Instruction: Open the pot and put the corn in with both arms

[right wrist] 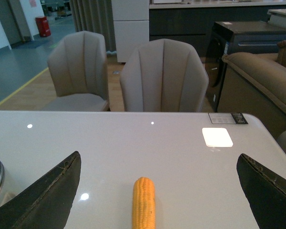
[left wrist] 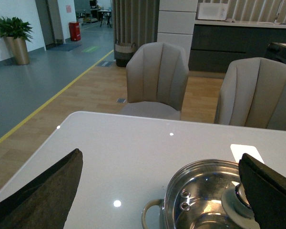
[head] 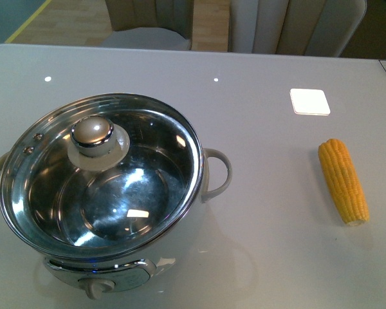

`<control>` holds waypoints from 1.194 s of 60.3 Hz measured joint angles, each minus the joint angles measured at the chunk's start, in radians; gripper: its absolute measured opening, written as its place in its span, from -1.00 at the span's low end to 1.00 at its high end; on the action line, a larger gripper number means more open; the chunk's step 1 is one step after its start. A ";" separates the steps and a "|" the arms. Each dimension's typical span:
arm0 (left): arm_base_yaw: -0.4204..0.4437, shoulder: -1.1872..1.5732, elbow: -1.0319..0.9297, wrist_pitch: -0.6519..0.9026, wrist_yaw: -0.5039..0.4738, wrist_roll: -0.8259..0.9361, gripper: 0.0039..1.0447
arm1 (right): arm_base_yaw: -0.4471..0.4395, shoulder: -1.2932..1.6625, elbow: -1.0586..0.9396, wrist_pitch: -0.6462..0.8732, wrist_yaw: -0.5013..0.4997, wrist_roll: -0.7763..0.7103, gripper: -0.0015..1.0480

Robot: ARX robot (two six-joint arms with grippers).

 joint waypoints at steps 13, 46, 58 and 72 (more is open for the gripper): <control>0.000 0.000 0.000 0.000 0.000 0.000 0.87 | 0.000 0.000 0.000 0.000 0.000 0.000 0.83; -0.023 0.257 0.162 -0.399 0.063 -0.127 0.87 | 0.000 -0.001 0.000 0.000 -0.002 0.000 0.83; -0.105 0.421 0.235 -0.293 0.049 -0.156 0.87 | 0.000 -0.001 0.000 0.000 -0.002 0.000 0.83; -0.233 0.794 0.282 0.087 -0.013 -0.140 0.87 | 0.000 -0.001 0.000 0.000 -0.002 0.000 0.83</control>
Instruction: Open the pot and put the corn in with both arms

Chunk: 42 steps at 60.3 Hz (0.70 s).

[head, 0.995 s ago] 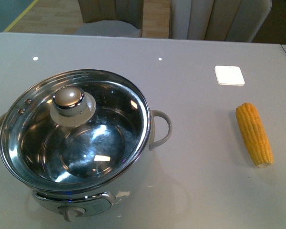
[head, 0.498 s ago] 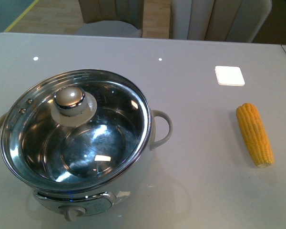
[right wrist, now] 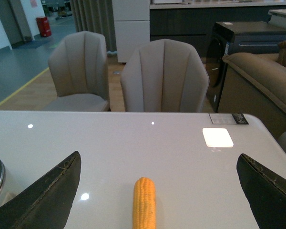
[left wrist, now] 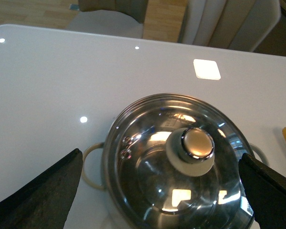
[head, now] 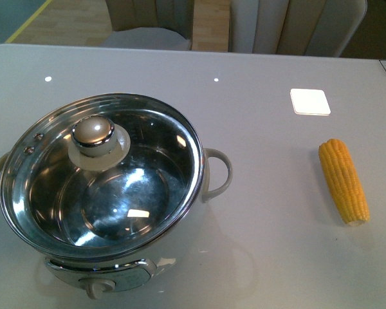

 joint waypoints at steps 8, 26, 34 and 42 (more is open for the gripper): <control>-0.070 0.283 0.022 0.251 -0.029 0.030 0.87 | 0.000 0.000 0.000 0.000 0.000 0.000 0.83; -0.109 0.716 0.056 0.600 -0.068 0.084 0.87 | 0.000 0.000 0.000 0.000 0.000 0.000 0.83; -0.124 0.830 0.080 0.682 -0.071 0.091 0.87 | 0.000 0.000 0.000 0.000 0.000 0.000 0.83; -0.143 0.906 0.111 0.715 -0.077 0.098 0.87 | 0.000 0.000 0.000 0.000 0.000 0.000 0.83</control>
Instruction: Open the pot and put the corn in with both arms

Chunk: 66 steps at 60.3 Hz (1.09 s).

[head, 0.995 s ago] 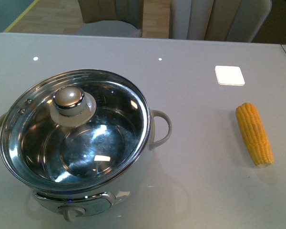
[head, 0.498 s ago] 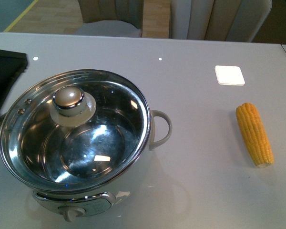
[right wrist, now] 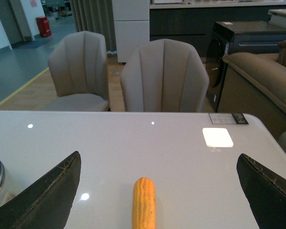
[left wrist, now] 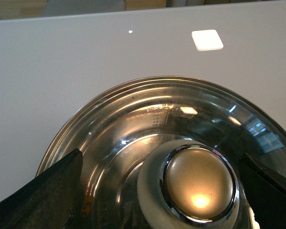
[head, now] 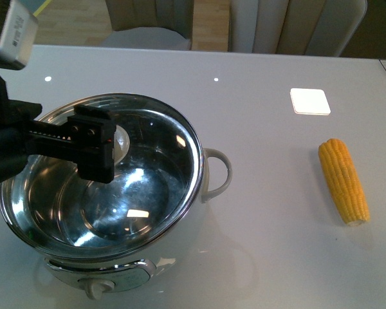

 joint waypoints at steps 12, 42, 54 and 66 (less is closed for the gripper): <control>-0.029 0.083 0.050 0.008 -0.019 0.000 0.87 | 0.000 0.000 0.000 0.000 0.000 0.000 0.83; -0.060 0.154 0.089 0.022 -0.058 -0.025 -0.05 | 0.000 0.000 0.000 0.000 0.000 0.000 0.83; -0.066 0.154 0.089 0.023 -0.072 -0.023 -0.17 | 0.000 0.000 0.000 0.000 0.000 0.000 0.83; -0.066 0.140 0.092 0.000 -0.083 -0.024 -0.17 | 0.000 0.000 0.000 0.000 0.000 0.000 0.83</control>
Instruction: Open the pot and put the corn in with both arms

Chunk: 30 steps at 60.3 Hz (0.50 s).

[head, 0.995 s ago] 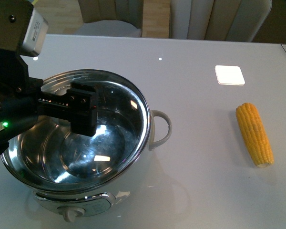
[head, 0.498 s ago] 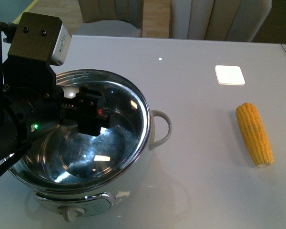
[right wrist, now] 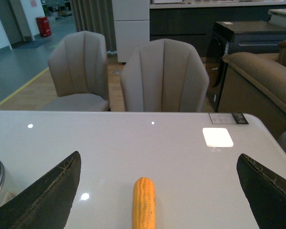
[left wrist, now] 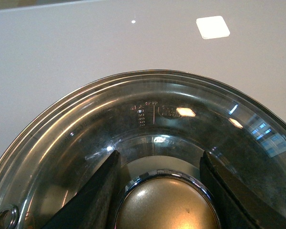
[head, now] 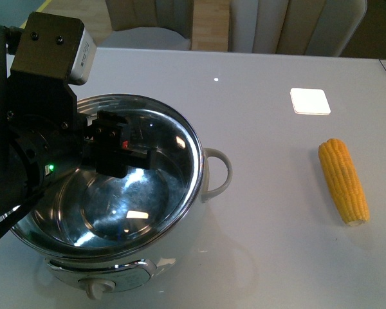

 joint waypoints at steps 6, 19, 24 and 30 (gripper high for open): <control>0.004 -0.028 0.009 -0.049 -0.001 -0.006 -0.17 | 0.000 0.000 0.000 0.000 0.000 0.000 0.83; 0.053 -0.127 0.083 -0.143 0.002 -0.005 -0.17 | 0.000 0.000 0.000 0.000 0.000 0.000 0.83; 0.087 -0.167 0.106 -0.168 0.018 -0.002 -0.17 | 0.000 0.000 0.000 0.000 0.000 0.000 0.83; 0.143 -0.216 0.114 -0.177 0.036 0.004 -0.17 | 0.000 0.000 0.000 0.000 0.000 0.000 0.83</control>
